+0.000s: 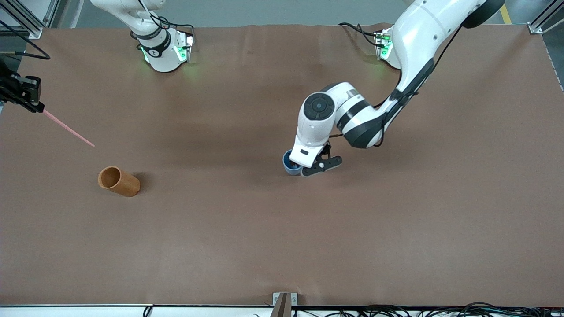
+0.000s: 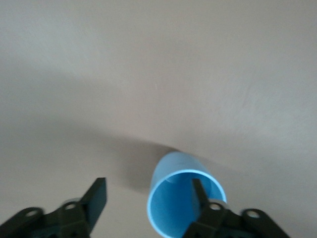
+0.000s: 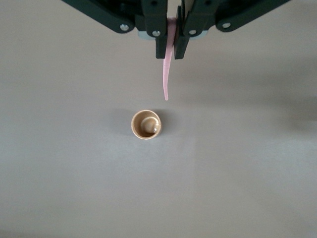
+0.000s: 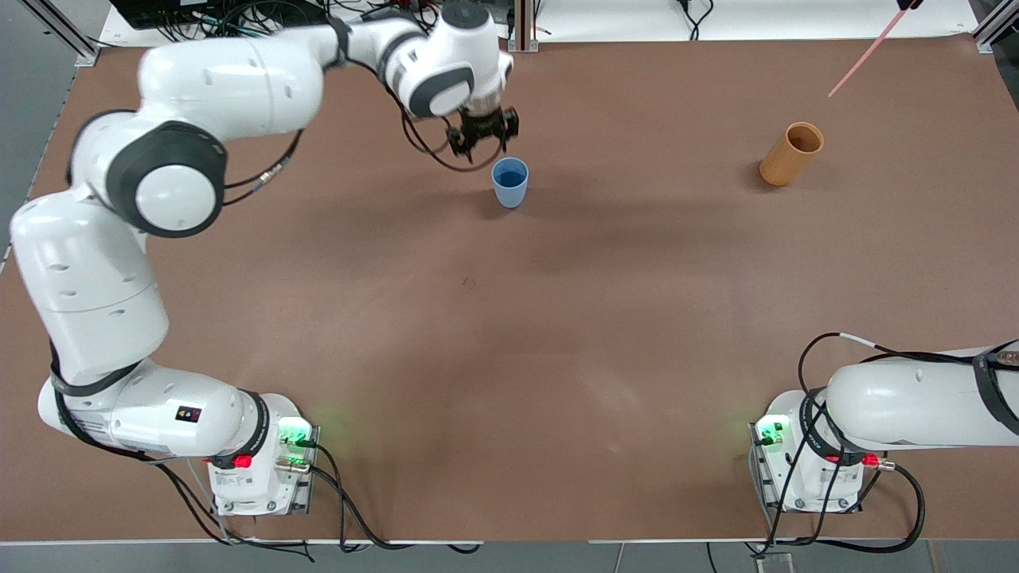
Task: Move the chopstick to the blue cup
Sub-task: 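Move the chopstick above the blue cup while the left gripper withdraws, then lower the chopstick into the blue cup and open the right gripper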
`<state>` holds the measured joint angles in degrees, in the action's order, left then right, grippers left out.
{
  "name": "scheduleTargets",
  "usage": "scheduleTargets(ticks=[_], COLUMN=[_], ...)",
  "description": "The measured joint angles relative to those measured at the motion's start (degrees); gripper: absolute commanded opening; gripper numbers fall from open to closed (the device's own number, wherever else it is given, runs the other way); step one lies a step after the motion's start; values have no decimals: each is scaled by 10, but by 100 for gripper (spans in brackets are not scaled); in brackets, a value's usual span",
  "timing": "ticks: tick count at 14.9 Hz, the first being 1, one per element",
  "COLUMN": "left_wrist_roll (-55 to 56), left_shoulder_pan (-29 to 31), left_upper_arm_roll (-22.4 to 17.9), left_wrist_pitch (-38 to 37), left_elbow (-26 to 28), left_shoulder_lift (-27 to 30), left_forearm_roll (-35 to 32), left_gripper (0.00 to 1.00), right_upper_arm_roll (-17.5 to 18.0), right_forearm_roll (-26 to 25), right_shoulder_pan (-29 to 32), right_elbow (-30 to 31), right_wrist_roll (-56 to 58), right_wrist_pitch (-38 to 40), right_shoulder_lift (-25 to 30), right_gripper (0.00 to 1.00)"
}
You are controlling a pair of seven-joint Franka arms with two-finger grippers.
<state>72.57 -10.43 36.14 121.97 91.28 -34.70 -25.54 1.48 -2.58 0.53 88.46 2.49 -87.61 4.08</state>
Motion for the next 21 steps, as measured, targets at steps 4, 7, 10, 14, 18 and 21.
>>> scheduleTargets(ticks=[4,7,10,14,18,21], left_wrist_roll=[-85,-216,-359,-536,-679,-692], left_shoulder_pan=[13,14,17,18,18,19], left_upper_arm_roll=[-42,-117,-191,-284,-346,-352], left_wrist_pitch=[-46,-76,-123,-177,-228,-286], left_elbow=[-2,-2,-1,0,-1,-40], left_shoulder_lift=[101,164,215,265,306,333], left_forearm_roll=[53,133,197,249,263,264], left_gripper=[100,100,100,100,100,100], right_upper_arm_roll=[4,8,8,7,5,4], right_forearm_roll=[13,33,34,34,28,17], right_shoulder_pan=[-88,-183,-285,-370,-414,-450], right_elbow=[-19,-66,-127,-166,-171,-173], right_wrist_roll=[-110,-239,-377,-483,-527,-560], right_wrist_pitch=[-24,-49,-53,-92,-150,-174], right_shoulder_lift=[-27,-86,-150,-216,-268,-302], right_gripper=[0,0,0,0,0,1])
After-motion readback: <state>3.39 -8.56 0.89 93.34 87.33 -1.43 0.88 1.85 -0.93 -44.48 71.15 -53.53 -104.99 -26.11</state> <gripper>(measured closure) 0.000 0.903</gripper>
